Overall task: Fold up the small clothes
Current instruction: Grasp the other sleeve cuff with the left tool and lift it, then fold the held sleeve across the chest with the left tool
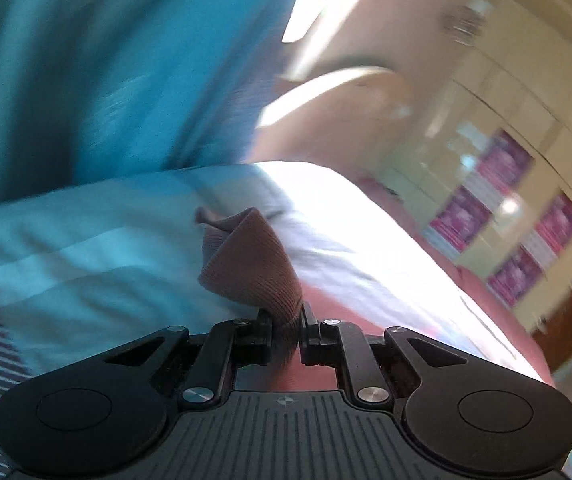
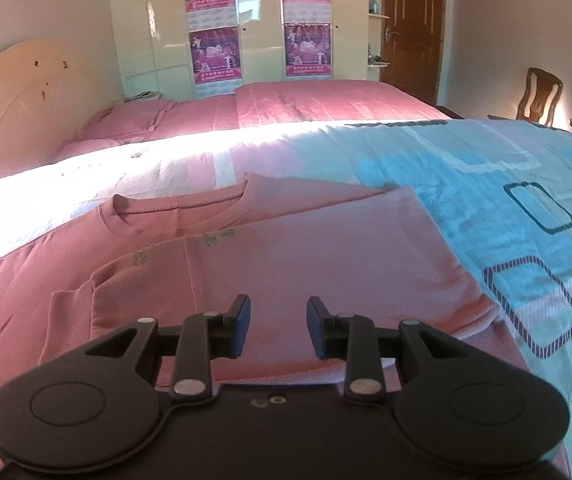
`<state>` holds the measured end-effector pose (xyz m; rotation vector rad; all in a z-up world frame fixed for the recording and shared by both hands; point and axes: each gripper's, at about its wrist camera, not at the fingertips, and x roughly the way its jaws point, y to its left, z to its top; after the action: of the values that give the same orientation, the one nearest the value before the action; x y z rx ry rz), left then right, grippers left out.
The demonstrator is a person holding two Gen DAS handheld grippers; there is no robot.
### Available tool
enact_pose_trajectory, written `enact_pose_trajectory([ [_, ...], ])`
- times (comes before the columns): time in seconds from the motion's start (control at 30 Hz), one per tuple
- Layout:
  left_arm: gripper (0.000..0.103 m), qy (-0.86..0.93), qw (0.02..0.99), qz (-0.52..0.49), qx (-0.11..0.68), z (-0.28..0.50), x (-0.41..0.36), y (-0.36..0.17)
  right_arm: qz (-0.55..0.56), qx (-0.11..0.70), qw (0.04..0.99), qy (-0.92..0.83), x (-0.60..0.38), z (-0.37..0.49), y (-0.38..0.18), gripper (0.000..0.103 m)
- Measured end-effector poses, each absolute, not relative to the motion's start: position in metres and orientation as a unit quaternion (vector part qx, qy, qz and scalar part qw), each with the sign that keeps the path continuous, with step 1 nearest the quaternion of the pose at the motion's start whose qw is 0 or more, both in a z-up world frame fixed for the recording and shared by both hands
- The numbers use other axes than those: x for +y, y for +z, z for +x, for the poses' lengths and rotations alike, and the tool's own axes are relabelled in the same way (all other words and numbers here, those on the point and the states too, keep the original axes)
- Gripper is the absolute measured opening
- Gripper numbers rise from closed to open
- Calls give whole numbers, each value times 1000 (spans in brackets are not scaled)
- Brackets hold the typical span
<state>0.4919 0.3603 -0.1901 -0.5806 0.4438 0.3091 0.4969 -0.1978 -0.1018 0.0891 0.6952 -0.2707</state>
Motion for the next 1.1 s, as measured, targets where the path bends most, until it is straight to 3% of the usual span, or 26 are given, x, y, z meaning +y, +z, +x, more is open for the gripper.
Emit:
enact_pose_trajectory([
  [0.43, 11, -9, 960, -127, 249, 554, 108, -136, 72, 337, 937, -57, -243, 499, -101, 31],
  [0.83, 12, -117, 931, 7, 347, 574, -102, -148, 136, 357, 924, -17, -299, 491, -104, 37],
  [0.87, 14, -123, 924, 19, 362, 577, -114, -154, 144, 357, 923, -13, -304, 490, -104, 43],
  [0.9, 26, -125, 920, 31, 370, 574, -126, -162, 153, 357, 922, -8, -308, 489, -104, 51],
  [0.97, 49, -148, 916, 31, 372, 565, -134, -168, 167, 358, 918, 7, -313, 487, -104, 54],
  [1.1, 51, -129, 935, 20, 329, 534, -119, -143, 187, 362, 912, 42, -310, 489, -103, 54],
])
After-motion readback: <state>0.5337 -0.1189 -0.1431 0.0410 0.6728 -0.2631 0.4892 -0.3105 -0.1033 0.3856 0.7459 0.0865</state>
